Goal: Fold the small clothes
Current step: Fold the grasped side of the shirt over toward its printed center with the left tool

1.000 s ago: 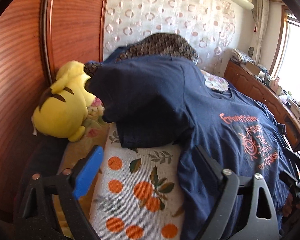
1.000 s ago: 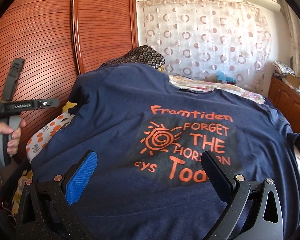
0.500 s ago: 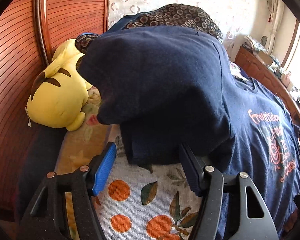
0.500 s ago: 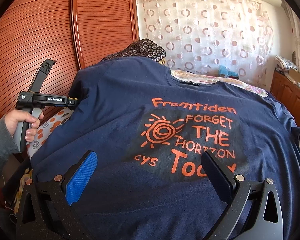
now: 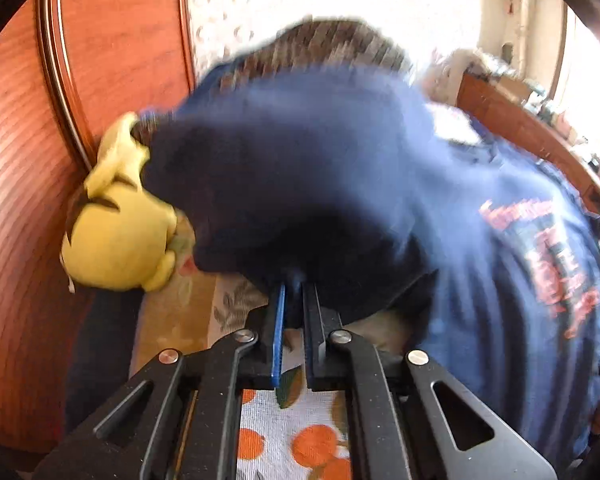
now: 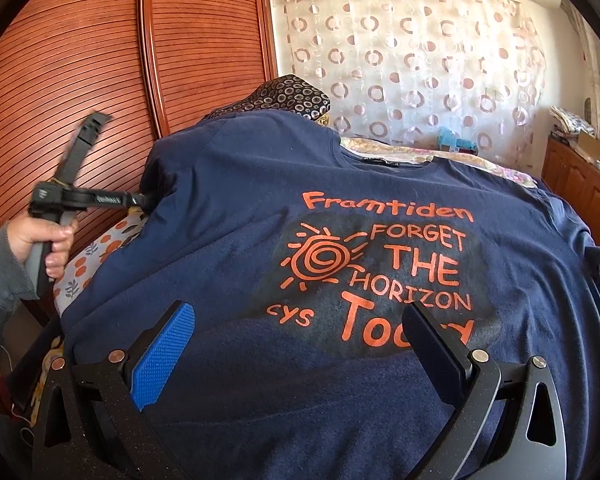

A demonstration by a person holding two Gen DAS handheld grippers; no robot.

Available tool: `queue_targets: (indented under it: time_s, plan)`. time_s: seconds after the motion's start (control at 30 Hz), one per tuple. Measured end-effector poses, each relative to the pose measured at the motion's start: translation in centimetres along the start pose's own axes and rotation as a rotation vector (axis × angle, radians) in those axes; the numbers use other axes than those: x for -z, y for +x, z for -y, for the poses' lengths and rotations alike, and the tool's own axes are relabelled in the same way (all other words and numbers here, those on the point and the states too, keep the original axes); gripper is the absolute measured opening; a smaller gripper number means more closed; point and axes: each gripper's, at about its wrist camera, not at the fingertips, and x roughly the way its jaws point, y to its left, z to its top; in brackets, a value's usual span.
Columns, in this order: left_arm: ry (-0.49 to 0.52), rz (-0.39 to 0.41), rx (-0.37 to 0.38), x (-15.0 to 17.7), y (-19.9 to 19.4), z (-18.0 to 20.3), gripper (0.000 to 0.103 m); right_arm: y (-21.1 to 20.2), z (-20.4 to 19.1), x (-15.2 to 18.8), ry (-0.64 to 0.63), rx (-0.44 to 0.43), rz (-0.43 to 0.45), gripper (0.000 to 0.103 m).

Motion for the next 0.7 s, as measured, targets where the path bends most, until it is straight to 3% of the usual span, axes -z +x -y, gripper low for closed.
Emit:
queue_targets:
  time_s: [0.13,0.3,0.6,0.63,0.7]
  plan:
    - [0.052,0.098,0.042,-2.0,-4.7,2.0,0.008,0.0,0.2,0.1,0.009,-0.002,0.000,0.103]
    - [0.102,0.151,0.118,-3.9,-7.7,4.4,0.008,-0.1,0.3,0.1,0.017,-0.002,0.002,0.103]
    - [0.232,0.099,0.242,-4.7,-6.4,12.2,0.009,-1.5,2.8,0.3,0.090,0.016,0.012,0.103]
    - [0.240,0.099,0.243,-4.5,-6.5,12.5,0.011,-1.6,3.2,0.3,0.098,0.020,0.010,0.103]
    - [0.237,0.113,0.253,-4.2,-7.1,12.4,0.028,-2.1,3.8,0.4,0.107,0.034,0.012,0.103]
